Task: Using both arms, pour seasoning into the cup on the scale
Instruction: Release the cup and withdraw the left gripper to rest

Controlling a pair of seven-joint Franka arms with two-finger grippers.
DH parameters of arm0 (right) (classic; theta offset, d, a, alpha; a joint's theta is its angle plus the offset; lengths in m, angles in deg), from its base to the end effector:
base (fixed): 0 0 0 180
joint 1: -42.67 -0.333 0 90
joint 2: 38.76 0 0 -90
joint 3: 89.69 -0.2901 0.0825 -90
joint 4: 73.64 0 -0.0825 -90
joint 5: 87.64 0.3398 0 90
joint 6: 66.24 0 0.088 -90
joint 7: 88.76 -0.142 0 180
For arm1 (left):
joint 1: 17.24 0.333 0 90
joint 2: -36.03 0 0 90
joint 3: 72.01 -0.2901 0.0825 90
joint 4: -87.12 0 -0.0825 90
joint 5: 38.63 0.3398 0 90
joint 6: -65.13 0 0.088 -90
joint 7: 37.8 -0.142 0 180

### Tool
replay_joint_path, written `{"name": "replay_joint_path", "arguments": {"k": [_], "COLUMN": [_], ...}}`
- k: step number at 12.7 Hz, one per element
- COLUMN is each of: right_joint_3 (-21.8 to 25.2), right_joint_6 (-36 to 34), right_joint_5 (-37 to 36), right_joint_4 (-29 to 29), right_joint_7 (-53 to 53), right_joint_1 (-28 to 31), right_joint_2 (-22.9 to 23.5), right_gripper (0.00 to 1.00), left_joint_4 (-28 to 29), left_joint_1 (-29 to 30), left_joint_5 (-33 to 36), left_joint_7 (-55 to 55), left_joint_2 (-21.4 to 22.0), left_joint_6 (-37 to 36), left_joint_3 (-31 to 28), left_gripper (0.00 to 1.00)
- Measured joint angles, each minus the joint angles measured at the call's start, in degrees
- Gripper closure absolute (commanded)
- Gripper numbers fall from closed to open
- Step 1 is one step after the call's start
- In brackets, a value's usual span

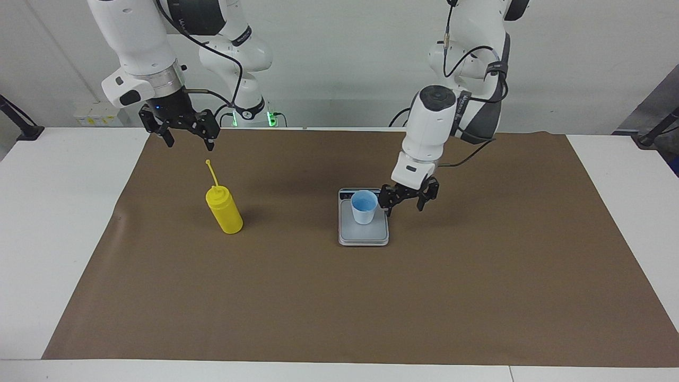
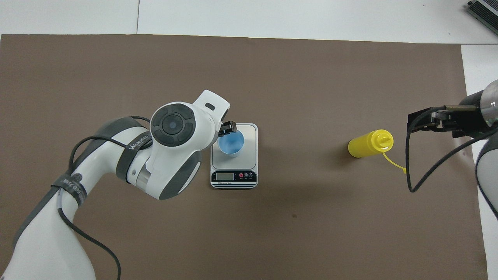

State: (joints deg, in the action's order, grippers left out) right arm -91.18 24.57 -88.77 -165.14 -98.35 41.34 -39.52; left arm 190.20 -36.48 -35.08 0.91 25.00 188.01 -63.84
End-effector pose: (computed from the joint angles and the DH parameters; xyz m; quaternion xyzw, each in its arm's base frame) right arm 0.5072 0.0223 0.5604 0.9982 -0.0589 0.0017 0.0099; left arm 0.5265 -0.2639 0.4126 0.9932 0.0858 0.0725 0.0307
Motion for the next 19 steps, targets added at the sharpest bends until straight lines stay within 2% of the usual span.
{"name": "replay_joint_path", "arguments": {"k": [5,9,13,16,19], "right_joint_3": [0.0,0.3,0.4,0.5,0.5], "right_joint_6": [1.9,8.0,9.6,14.0,21.5], "right_joint_5": [0.3,7.7,9.4,12.2,18.1], "right_joint_4": [-2.4,-8.9,-12.5,-15.5,-23.6], "right_joint_7": [2.7,15.0,26.7,35.0,45.7], "right_joint_1": [0.0,3.3,6.4,8.7,10.7], "right_joint_2": [-0.5,-2.7,-4.6,-5.3,-7.9], "right_gripper": [0.00,0.00,0.00,0.00,0.00], "left_joint_4": [0.0,0.0,-0.5,-6.0,-9.8], "left_joint_1": [6.4,12.5,17.8,18.2,18.2], "left_joint_5": [0.0,0.0,-0.7,-0.8,-0.8], "left_joint_7": [-12.6,-24.0,-34.0,-38.4,-40.4], "left_joint_2": [4.4,9.3,12.5,13.0,13.3], "left_joint_6": [-7.9,-14.4,-19.4,-26.8,-31.1], "left_joint_3": [-0.1,-0.3,-0.5,-1.9,-3.5], "left_gripper": [0.00,0.00,0.00,0.00,0.00]}}
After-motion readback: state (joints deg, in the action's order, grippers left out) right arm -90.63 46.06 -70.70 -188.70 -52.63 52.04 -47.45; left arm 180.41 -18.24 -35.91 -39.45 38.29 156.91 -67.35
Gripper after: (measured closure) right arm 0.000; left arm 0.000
